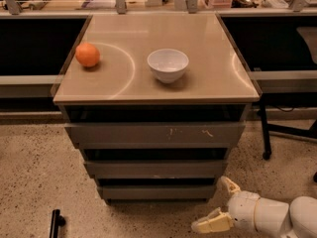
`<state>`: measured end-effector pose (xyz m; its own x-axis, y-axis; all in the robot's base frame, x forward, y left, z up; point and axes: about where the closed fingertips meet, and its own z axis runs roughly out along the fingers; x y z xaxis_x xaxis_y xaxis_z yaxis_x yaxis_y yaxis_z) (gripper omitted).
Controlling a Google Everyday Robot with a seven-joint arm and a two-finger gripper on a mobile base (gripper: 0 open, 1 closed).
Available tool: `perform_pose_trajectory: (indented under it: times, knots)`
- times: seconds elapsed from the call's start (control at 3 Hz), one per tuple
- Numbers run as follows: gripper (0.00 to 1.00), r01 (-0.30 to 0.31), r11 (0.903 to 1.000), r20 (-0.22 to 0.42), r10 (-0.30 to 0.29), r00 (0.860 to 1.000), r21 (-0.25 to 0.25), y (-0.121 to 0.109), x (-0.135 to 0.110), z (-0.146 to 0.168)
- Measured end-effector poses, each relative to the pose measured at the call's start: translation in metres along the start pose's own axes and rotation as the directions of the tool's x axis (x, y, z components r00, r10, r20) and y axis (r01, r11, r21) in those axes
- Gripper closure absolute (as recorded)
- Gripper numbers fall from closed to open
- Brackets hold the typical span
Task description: Open bottom drawer
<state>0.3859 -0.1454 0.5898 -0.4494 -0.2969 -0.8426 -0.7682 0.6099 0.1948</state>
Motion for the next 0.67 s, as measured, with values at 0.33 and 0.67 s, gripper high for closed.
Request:
perform_pose_trajectory:
  times: [0.33,0.67]
  knots:
    - [0.00,-0.027,0.9988,0.033,0.026,0.999,0.040,-0.010,0.026,0.012]
    - [0.00,-0.101,0.9949,0.110,0.100,0.989,0.000,-0.029,0.066,0.039]
